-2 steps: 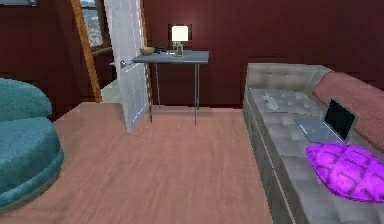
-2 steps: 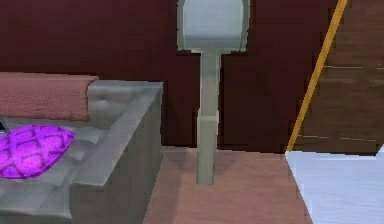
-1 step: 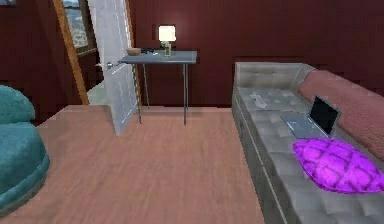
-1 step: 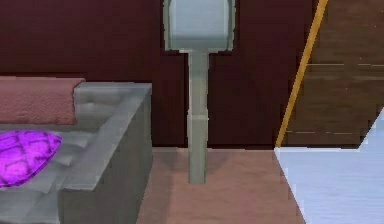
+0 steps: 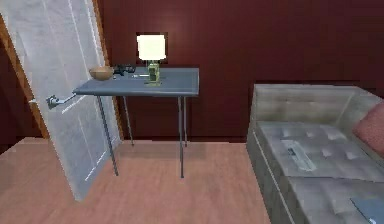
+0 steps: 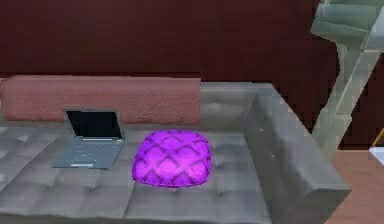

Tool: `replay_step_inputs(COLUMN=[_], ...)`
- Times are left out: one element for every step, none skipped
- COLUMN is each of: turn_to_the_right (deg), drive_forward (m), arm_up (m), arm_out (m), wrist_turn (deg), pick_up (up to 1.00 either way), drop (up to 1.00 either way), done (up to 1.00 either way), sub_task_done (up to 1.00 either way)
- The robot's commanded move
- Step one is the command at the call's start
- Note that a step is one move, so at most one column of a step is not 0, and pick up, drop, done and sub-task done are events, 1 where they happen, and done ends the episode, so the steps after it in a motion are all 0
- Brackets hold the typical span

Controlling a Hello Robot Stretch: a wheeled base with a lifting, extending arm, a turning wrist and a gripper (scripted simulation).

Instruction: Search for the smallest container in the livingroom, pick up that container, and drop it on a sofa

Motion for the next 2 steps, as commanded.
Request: replay_step_inputs(turn_to_the_right=[0.0, -45.0], drive_forward=[0.85, 0.0], arm_up=[0.0, 0.0], arm_out=[0.0, 0.0], wrist_turn=[0.0, 0.0], pick_up=[0.0, 0.0], drop=[0.0, 0.0], done=[0.0, 0.0], sub_task_done=[0.0, 0.0])
